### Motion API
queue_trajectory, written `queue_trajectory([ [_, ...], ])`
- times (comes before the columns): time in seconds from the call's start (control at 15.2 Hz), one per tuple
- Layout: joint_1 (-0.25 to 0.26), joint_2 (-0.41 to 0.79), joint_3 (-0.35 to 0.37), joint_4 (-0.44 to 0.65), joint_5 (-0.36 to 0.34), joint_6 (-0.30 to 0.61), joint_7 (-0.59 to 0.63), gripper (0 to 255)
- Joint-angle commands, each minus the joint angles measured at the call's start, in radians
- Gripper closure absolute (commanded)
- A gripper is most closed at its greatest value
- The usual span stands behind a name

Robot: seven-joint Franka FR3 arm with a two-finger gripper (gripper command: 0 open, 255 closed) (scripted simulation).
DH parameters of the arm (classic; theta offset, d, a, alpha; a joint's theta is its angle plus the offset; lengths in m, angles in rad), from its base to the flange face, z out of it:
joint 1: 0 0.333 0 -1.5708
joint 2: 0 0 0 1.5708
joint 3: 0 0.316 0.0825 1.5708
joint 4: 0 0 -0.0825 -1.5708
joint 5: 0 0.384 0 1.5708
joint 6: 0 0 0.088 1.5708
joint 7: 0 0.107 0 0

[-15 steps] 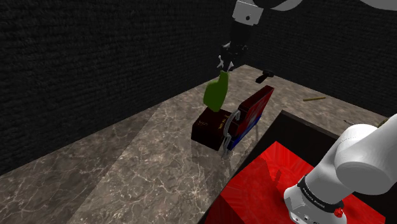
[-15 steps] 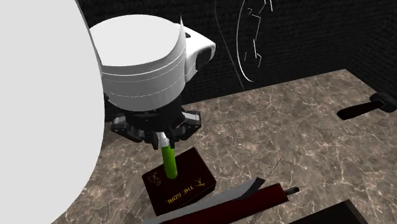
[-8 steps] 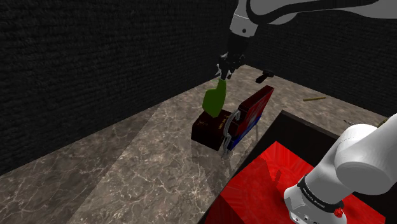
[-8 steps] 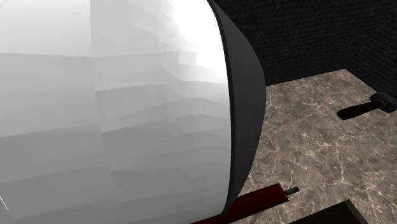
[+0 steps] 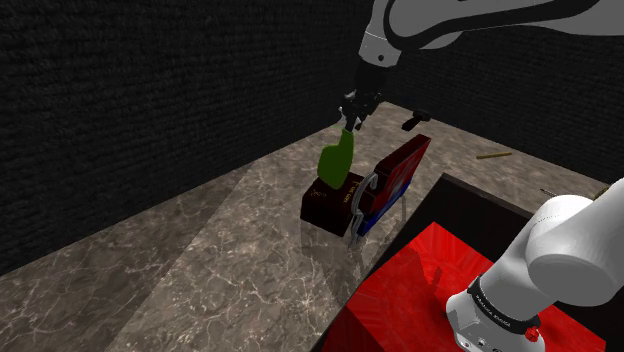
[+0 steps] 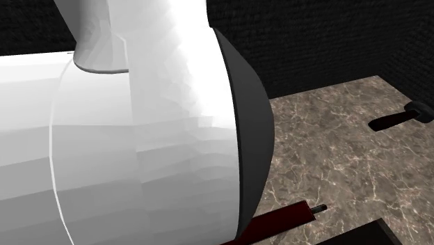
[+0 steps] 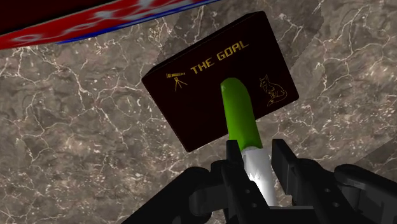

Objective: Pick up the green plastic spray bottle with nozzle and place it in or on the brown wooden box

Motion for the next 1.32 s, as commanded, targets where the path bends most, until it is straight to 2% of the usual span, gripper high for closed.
queue_trajectory([
  [0.0, 0.000, 0.001, 0.000, -0.001, 0.000, 0.000, 0.000, 255],
  [0.07, 0.000, 0.001, 0.000, -0.001, 0.000, 0.000, 0.000, 255],
  [0.13, 0.000, 0.001, 0.000, 0.000, 0.000, 0.000, 0.000, 0],
  [0.46, 0.000, 0.001, 0.000, -0.001, 0.000, 0.000, 0.000, 0],
  [0.73, -0.002, -0.017, -0.004, 0.109, -0.003, -0.128, 0.001, 0],
  [1.25, -0.002, -0.017, -0.004, 0.109, -0.003, -0.128, 0.001, 0],
])
